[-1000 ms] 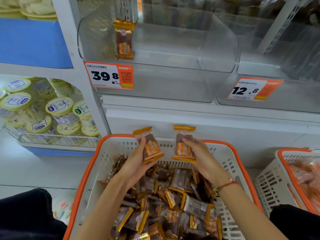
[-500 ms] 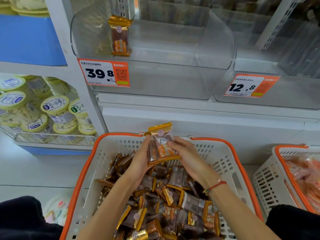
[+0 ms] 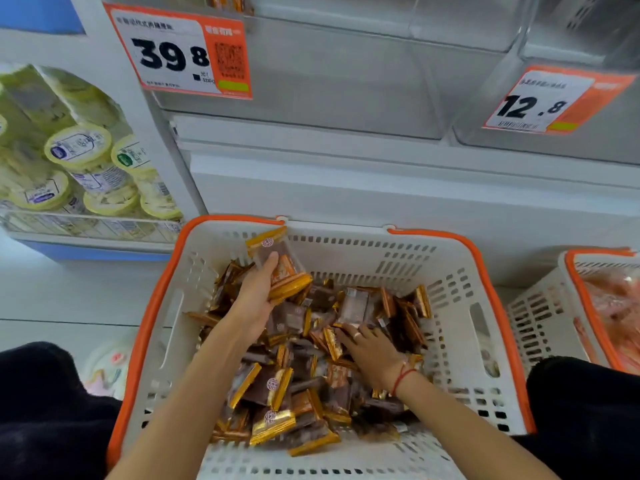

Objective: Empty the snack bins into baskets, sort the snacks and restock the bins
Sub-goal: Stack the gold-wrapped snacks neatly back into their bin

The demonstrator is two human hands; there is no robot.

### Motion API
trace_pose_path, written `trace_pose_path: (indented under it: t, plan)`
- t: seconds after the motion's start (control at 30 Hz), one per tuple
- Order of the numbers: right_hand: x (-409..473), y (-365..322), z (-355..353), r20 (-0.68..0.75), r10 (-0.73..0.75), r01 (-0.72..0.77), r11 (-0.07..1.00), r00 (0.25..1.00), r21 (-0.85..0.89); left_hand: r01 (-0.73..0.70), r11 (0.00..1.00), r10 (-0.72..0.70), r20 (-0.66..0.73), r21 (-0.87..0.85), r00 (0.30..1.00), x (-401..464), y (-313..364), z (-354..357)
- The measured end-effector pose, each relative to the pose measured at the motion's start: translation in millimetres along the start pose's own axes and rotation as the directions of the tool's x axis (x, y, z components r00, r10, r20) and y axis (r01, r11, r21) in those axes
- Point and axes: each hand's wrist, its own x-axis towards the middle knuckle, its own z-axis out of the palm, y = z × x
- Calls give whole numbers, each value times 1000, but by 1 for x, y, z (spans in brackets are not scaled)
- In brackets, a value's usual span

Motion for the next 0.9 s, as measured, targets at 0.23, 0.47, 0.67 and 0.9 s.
trace_pose_path:
  t: [0.23,0.47,0.67,0.9]
  plan:
    - [2,6,-2,-432,-4,42,996,902,78,33,999,-33,-7,13,999,-9,7,2]
    - [-28,26,-120,-232,168,198,198,958,960,78,949,-38,-138,304,990,-2,32,1]
    - [-55,7,-176,-347,108,354,-53,932,934,21,948,2,-75,316,997,-11,43,17]
    - [-58,2,-184,-265,417,277,33,869,960,-116,961,120,0,249,993,-25,46,29]
